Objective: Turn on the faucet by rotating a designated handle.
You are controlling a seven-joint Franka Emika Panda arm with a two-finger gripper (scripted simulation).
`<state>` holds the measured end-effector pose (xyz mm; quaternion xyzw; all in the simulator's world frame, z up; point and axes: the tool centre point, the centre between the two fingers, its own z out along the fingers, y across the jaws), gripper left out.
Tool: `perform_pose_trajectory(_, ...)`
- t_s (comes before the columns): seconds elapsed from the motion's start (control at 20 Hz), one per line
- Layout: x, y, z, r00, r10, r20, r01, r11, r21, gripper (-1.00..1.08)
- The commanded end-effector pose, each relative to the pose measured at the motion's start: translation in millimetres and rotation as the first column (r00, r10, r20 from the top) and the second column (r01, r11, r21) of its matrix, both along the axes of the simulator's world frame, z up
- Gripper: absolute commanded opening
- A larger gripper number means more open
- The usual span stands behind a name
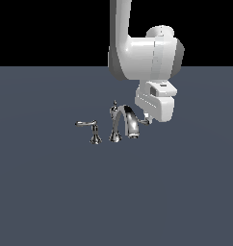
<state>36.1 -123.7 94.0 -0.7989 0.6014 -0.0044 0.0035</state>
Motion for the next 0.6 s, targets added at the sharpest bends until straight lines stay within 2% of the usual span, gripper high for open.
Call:
perform_pose_trajectory(0.0, -13, -4, 0, 1.000, -0.008, -0.011, 0.008, 1.000, 0.000, -1.00)
perform_pose_trajectory(0.1, -7, -1, 0, 1.000, -0.002, -0.005, 0.002, 1.000, 0.000, -1.00)
perform_pose_trajectory(0.55, -31, 22, 0, 1.000, -0.006, -0.009, 0.006, 1.000, 0.000, -1.00)
